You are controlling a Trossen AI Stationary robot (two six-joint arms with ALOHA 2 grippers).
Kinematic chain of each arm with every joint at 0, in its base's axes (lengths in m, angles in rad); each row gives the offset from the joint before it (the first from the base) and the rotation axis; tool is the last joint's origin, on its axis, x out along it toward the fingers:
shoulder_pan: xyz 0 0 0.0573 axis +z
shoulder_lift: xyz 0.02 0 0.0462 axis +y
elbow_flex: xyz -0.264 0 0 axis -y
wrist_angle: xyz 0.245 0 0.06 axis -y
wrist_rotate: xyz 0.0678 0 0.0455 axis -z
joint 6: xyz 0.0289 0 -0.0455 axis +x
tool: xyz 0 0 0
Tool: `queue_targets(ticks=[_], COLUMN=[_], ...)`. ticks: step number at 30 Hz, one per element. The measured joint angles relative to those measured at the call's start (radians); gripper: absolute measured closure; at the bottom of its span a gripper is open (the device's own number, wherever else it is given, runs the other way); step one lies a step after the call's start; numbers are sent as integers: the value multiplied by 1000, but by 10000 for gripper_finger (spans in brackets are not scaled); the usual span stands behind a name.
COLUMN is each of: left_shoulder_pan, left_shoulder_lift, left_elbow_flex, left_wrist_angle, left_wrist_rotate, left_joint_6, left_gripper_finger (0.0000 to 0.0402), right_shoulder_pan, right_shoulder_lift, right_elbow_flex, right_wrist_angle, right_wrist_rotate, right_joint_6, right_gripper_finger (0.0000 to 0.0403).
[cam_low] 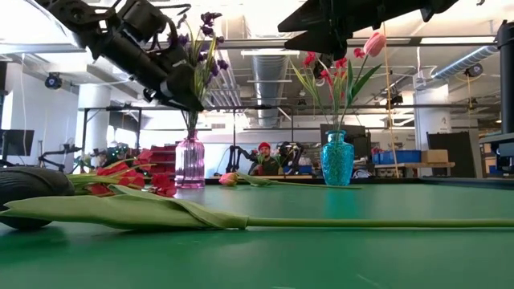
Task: Sort flowers into vase by color
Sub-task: Put the violet flowers into the violet vase
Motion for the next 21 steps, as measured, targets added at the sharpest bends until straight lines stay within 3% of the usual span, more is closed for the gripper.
queue_targets(ticks=[12, 21], left_shoulder_pan=[1, -6], left_shoulder_lift=[0, 0], left_elbow_flex=[118, 168], left_wrist_angle=[-238, -282], left_wrist_rotate=[2, 3], left_joint_6=[-29, -26], left_gripper_finger=[205, 205], right_shoulder_pan=[0, 0], right_shoulder_lift=[0, 0], right_elbow_flex=[0, 0], right_wrist_angle=[0, 0], right_wrist_rotate=[0, 2], right_joint_6=[0, 0], right_gripper_finger=[142, 142])
